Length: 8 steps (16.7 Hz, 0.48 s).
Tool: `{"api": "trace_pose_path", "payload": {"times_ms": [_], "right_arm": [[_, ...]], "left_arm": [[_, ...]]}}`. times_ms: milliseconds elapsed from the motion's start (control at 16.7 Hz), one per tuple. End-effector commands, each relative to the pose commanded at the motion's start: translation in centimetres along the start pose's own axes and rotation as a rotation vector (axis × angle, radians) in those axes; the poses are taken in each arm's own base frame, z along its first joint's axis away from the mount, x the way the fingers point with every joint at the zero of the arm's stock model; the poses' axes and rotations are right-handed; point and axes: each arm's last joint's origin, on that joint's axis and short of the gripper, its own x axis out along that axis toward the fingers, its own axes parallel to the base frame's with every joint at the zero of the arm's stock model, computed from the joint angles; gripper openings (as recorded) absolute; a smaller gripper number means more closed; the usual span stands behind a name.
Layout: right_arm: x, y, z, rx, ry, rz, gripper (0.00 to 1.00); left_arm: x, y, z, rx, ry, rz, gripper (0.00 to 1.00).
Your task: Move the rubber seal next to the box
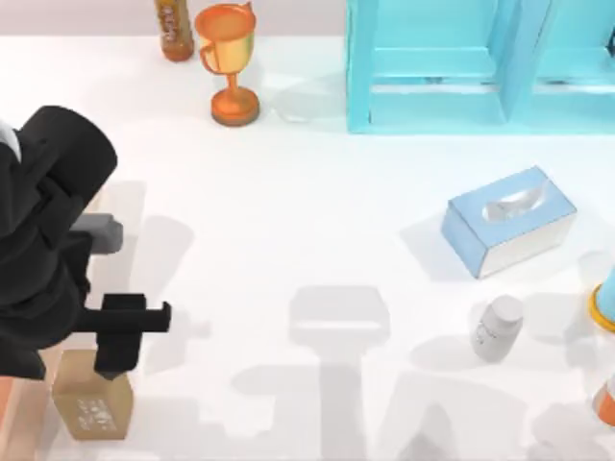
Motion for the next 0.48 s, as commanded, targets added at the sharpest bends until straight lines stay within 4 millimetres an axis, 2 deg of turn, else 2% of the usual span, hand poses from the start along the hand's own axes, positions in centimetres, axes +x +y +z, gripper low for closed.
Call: {"api": "trace_pose_path", "payload": {"times_ms": [120, 480], "right_arm": [[0.0, 0.0, 0.0, 0.0, 0.0, 0.0, 1.0], [0.0, 0.0, 0.0, 0.0, 0.0, 0.0, 1.0]], "left_arm": [[0.0, 0.0, 0.0, 0.0, 0.0, 0.0, 0.98], [0.0, 0.0, 0.0, 0.0, 0.0, 0.0, 1.0]]}}
